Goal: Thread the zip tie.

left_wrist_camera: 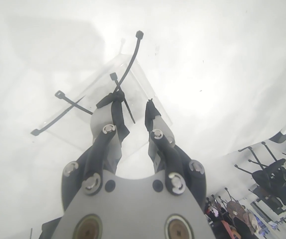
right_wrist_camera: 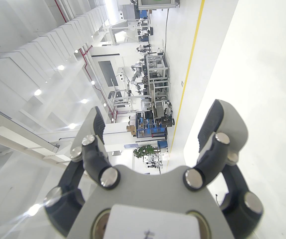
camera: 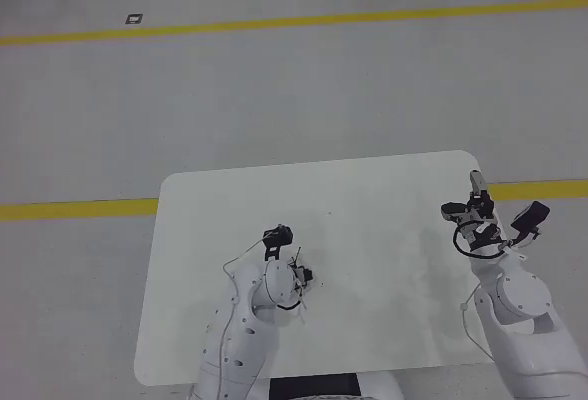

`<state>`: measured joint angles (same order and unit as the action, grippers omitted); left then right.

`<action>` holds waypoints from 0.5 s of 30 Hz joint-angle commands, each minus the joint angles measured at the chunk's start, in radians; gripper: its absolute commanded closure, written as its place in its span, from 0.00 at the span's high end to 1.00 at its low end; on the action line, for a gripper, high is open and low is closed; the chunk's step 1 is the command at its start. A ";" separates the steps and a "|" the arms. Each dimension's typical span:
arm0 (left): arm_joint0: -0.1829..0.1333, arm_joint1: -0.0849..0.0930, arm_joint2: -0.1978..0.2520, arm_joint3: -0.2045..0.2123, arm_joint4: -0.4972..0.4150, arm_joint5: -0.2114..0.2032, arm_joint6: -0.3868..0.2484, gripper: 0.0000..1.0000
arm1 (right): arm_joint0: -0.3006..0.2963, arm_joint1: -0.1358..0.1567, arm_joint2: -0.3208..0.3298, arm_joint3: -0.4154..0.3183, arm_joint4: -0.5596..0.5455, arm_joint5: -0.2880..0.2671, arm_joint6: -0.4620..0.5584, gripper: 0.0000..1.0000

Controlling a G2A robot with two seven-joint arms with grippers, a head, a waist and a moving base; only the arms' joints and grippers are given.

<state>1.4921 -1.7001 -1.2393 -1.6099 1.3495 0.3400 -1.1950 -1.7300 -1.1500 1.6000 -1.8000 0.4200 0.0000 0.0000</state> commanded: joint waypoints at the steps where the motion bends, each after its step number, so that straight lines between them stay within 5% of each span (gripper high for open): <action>1: -0.002 0.000 0.000 0.005 0.009 0.000 -0.005 0.20 | 0.000 0.000 0.000 0.000 0.000 0.000 0.000 1.00; 15: -0.012 -0.010 -0.002 0.032 0.018 0.000 0.015 0.18 | 0.000 0.000 0.000 0.000 0.000 0.000 0.000 1.00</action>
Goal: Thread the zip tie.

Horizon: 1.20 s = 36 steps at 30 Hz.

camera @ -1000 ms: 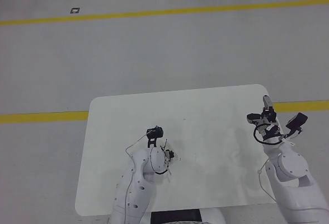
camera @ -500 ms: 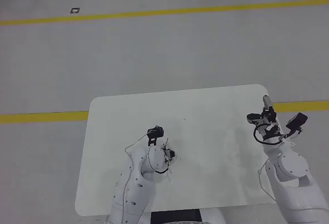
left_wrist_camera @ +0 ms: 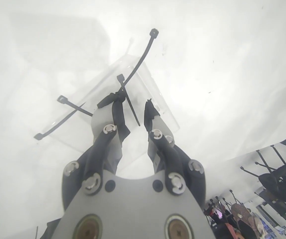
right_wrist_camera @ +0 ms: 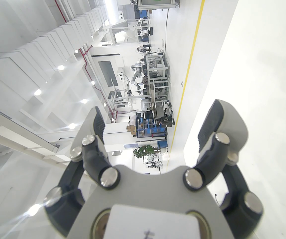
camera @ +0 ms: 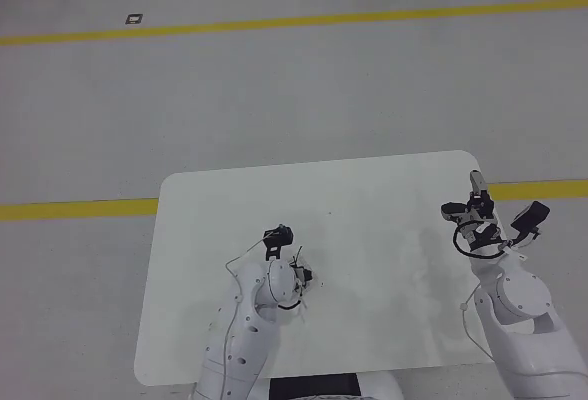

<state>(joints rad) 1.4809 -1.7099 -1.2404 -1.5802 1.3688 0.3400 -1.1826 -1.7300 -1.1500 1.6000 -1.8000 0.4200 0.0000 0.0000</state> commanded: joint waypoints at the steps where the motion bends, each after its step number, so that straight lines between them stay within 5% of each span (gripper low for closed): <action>1: -0.002 -0.001 -0.002 0.005 -0.003 0.000 0.005 0.17 | 0.000 0.000 0.000 0.000 0.000 0.000 0.000 1.00; 7: -0.011 -0.003 -0.003 0.025 -0.007 0.000 0.013 0.16 | 0.000 0.000 0.000 0.000 0.000 0.000 0.000 1.00; 11: -0.014 -0.004 -0.003 0.034 -0.004 0.000 0.015 0.00 | 0.000 0.000 0.000 0.000 0.000 0.000 0.000 1.00; 18: -0.005 -0.003 -0.009 0.022 -0.007 0.000 0.013 0.00 | 0.000 0.000 0.000 0.000 0.000 0.000 0.000 1.00; 28: 0.096 0.013 -0.023 -0.179 -0.024 -0.013 -0.028 0.00 | 0.000 0.000 0.000 0.000 0.000 0.000 0.000 1.00; 36: 0.180 0.042 -0.080 -0.339 -0.111 -0.124 -0.132 0.00 | 0.000 0.000 0.000 0.000 0.000 0.000 0.000 1.00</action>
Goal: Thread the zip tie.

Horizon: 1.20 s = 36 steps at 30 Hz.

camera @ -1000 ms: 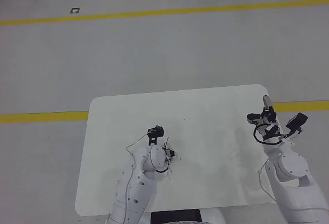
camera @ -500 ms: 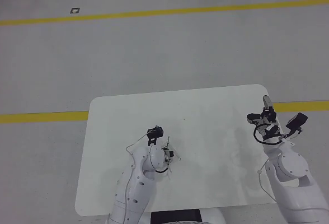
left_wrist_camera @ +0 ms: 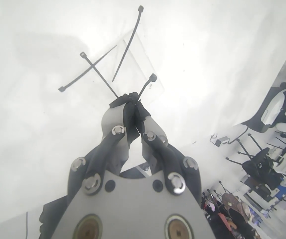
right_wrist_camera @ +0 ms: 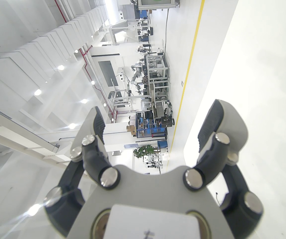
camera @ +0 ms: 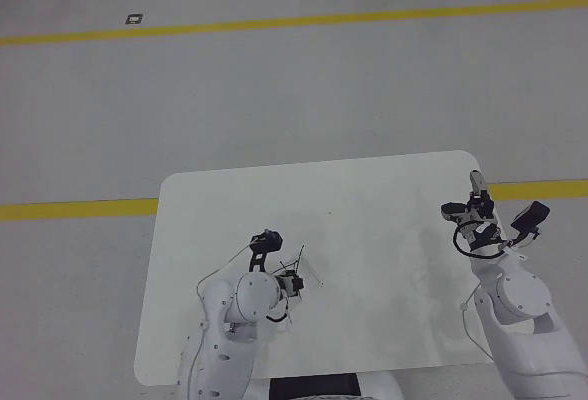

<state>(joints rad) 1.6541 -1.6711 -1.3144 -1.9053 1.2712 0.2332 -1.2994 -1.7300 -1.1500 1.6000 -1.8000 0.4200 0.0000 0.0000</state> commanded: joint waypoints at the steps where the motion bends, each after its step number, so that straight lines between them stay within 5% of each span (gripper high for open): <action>1: 0.016 0.008 -0.021 -0.037 -0.033 -0.036 -0.030 0.00 | 0.000 0.000 0.000 0.000 0.000 0.000 0.000 1.00; 9: 0.069 0.037 -0.103 -0.141 -0.161 -0.144 -0.088 0.00 | 0.000 0.000 0.000 0.000 0.000 0.000 0.000 1.00; 18: 0.097 0.083 -0.172 -0.142 -0.402 -0.271 -0.091 0.00 | 0.000 0.000 0.000 0.000 0.000 0.000 0.000 1.00; 26: 0.092 0.133 -0.203 -0.131 -0.522 -0.305 -0.091 0.00 | 0.000 0.000 0.000 0.000 0.000 0.000 0.000 1.00; 36: 0.091 0.134 -0.202 -0.128 -0.523 -0.304 -0.083 0.00 | 0.000 0.000 0.000 0.000 0.000 0.000 0.000 1.00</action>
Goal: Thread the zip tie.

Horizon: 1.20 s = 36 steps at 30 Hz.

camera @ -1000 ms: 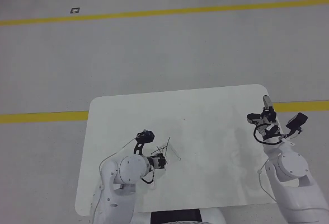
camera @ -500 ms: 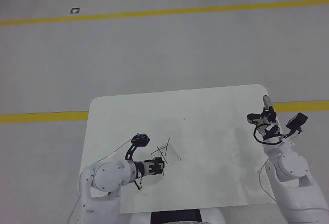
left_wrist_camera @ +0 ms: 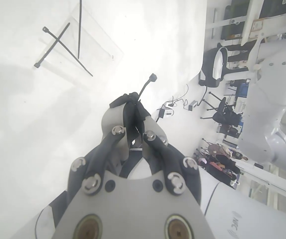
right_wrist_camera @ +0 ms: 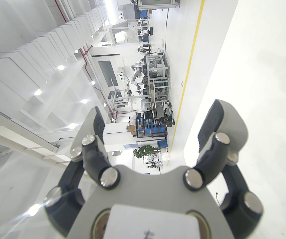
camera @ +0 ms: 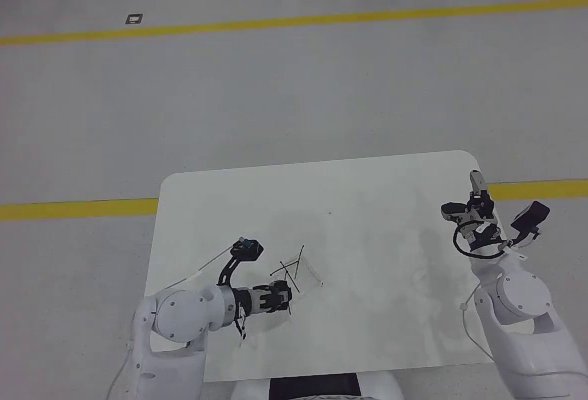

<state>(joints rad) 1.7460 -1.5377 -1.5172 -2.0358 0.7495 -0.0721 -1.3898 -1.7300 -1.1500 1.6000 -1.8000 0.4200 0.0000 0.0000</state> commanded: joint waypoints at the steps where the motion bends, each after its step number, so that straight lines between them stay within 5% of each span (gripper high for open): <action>1: -0.004 0.002 0.001 0.016 -0.006 0.008 0.024 0.00 | 0.000 0.000 0.000 0.000 0.000 0.000 0.000 1.00; 7: -0.028 0.032 -0.036 0.078 -0.158 -0.038 0.000 0.00 | 0.000 0.000 0.000 0.000 0.000 0.000 0.000 1.00; 12: -0.046 0.096 -0.027 0.160 -0.290 -0.137 0.000 0.00 | 0.000 0.000 0.000 0.000 0.000 0.000 0.000 1.00; 20: -0.125 0.263 0.055 0.288 -0.534 -0.258 0.000 0.00 | 0.000 0.000 0.000 0.000 0.000 0.000 0.000 1.00; 26: -0.197 0.388 0.148 0.344 -0.694 -0.268 0.000 0.00 | 0.000 0.000 0.000 0.000 0.000 0.000 0.000 1.00; 36: -0.197 0.388 0.148 0.344 -0.694 -0.268 0.000 0.00 | 0.000 0.000 0.000 0.000 0.000 0.000 0.000 1.00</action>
<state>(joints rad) 1.5489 -1.1500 -1.3688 -1.6920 0.0560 -0.3400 -1.3900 -1.7300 -1.1500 1.6000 -1.8000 0.4200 0.0000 0.0000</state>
